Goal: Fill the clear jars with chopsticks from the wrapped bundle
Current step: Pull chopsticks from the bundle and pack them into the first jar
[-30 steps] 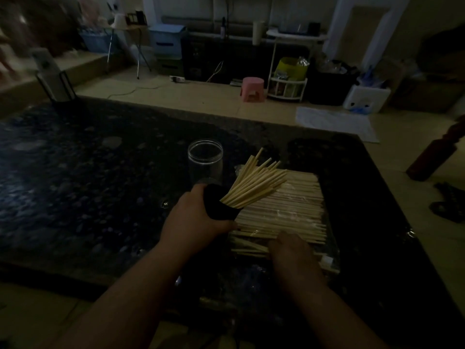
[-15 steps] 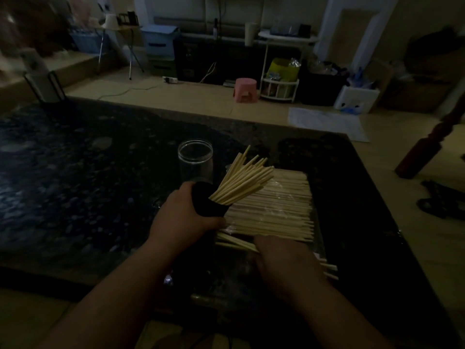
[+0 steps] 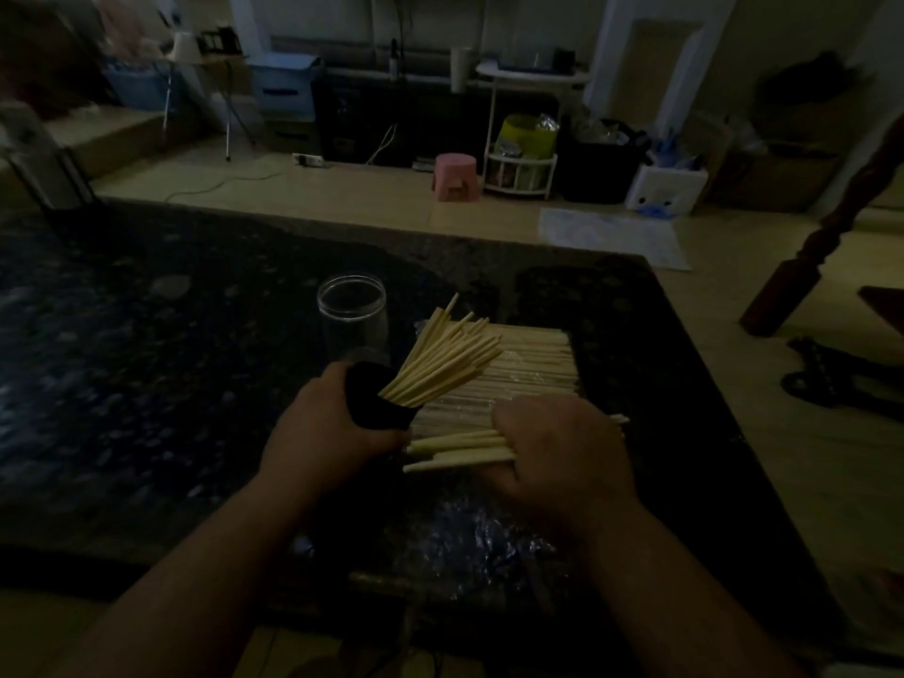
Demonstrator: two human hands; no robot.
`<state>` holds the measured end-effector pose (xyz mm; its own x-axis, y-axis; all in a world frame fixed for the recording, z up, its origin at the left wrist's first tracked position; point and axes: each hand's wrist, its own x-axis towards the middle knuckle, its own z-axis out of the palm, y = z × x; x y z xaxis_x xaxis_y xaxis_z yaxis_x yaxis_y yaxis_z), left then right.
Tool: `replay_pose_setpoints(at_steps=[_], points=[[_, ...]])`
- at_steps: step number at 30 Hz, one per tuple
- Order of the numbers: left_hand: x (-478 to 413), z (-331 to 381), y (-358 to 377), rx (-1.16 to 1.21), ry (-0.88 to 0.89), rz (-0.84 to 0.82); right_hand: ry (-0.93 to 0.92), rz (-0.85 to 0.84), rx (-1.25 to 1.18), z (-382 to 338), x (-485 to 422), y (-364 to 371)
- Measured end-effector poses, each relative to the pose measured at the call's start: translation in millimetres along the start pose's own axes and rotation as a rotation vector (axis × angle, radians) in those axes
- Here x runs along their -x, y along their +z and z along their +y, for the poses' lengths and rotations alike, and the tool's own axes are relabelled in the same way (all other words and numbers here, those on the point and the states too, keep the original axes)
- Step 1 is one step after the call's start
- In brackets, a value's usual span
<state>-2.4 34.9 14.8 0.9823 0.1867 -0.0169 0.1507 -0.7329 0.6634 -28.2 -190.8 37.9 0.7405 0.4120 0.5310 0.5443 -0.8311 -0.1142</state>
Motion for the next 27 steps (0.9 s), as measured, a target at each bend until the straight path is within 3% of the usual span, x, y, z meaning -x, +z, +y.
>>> replay_pose_setpoints(at_steps=[3, 15, 19, 22, 27], points=[[-1, 0, 1, -0.046, 0.018, -0.023, -0.039, 0.101, -0.025, 4, -5, -2], [5, 3, 3, -0.044, 0.108, -0.038, 0.109, 0.331, -0.010, 7, -10, -10], [6, 4, 4, -0.106, 0.113, -0.041, 0.161, 0.312, -0.181, 2, -12, -6], [5, 3, 4, -0.142, 0.085, -0.051, 0.352, 0.226, -0.508, 4, -16, 0], [4, 1, 5, -0.148, 0.068, -0.081, 0.197, 0.362, -0.609, -6, -15, 6]])
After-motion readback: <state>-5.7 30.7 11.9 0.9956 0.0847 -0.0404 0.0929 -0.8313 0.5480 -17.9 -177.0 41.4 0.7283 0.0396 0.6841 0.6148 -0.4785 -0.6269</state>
